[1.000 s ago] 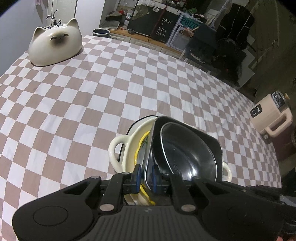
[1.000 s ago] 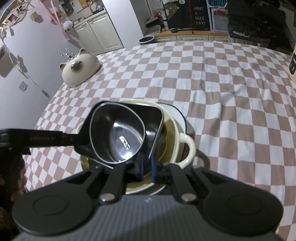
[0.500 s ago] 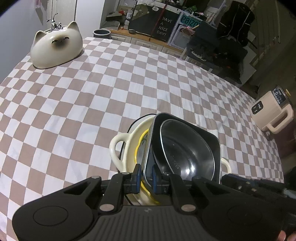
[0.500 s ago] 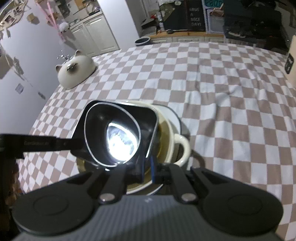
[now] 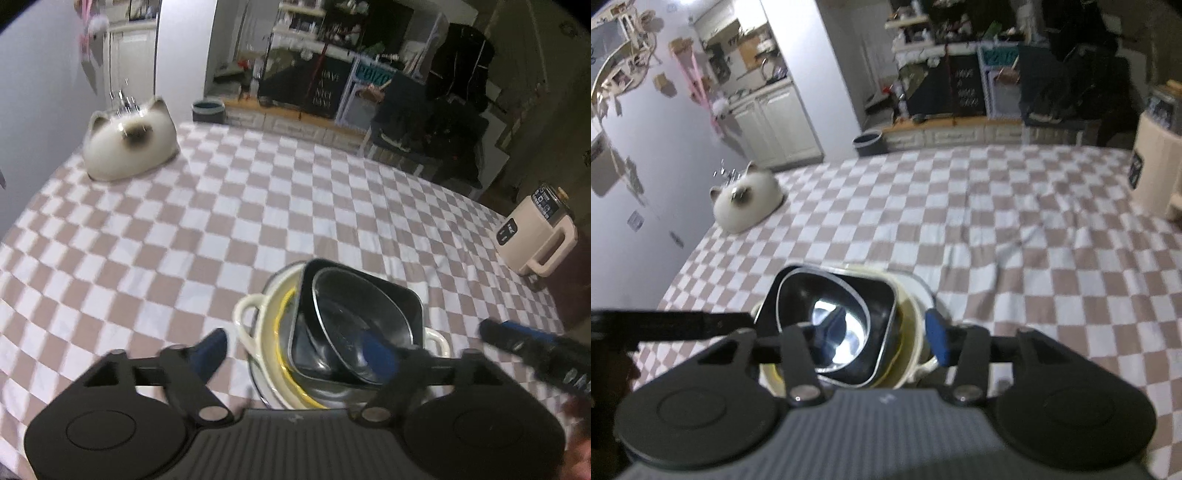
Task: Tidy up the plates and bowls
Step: 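Withdraw both tools up and away from the stack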
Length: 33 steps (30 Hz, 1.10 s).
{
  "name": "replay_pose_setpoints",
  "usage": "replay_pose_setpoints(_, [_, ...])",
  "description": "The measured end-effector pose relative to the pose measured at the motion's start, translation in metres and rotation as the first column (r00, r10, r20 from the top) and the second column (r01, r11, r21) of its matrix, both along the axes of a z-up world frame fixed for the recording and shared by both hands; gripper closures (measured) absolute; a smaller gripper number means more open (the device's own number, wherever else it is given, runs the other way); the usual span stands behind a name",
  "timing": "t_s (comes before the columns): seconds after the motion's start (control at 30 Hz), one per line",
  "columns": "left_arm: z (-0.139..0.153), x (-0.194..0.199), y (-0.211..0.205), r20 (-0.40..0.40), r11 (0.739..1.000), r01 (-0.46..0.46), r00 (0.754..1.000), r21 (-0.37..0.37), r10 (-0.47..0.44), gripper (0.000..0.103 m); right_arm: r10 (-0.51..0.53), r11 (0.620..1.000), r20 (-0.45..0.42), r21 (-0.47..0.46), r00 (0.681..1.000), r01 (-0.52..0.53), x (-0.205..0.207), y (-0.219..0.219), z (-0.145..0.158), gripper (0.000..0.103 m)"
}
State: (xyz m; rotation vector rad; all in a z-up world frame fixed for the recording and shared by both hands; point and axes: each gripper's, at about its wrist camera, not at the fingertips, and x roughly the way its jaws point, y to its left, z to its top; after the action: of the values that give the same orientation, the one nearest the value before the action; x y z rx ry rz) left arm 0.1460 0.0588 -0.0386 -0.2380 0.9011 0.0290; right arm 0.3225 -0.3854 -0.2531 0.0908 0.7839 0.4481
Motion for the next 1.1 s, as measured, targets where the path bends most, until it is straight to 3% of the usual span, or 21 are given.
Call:
replay_pose_setpoints(0.17, [0.018,-0.016,0.001,0.048,1.000,-0.010,0.999,0.024,0.009,0.004,-0.035,0.999,0.080,0.016,0.996,0.033,-0.013,-0.013,0.018,0.025])
replay_pose_setpoints(0.23, [0.030,-0.024,0.000,0.080,1.000,-0.002,0.997,0.021,0.000,0.001,-0.050,0.999,0.116,0.016,0.992,0.049,-0.020,-0.018,0.025,0.014])
replay_pose_setpoints(0.4, [0.058,-0.044,-0.007,0.152,0.997,0.016,0.988,0.072,-0.027,0.000,-0.095,0.995,0.175,0.036,0.980,0.090,-0.040,-0.028,0.036,0.000])
replay_pose_setpoints(0.63, [0.084,-0.077,-0.011,0.262,0.995,0.043,0.963,0.088,-0.065,0.000,-0.098,0.995,0.263,0.038,0.960,0.092,-0.077,-0.029,0.049,0.000])
replay_pose_setpoints(0.83, [0.089,-0.108,-0.012,0.320,0.990,0.026,0.945,0.136,-0.069,0.000,-0.121,0.992,0.323,0.062,0.939,0.106,-0.107,-0.034,0.051,0.000])
replay_pose_setpoints(1.1, [0.087,-0.146,-0.007,0.367,0.985,-0.003,0.928,0.172,-0.061,0.000,-0.133,0.990,0.352,0.007,0.926,0.139,-0.140,-0.039,0.040,0.000])
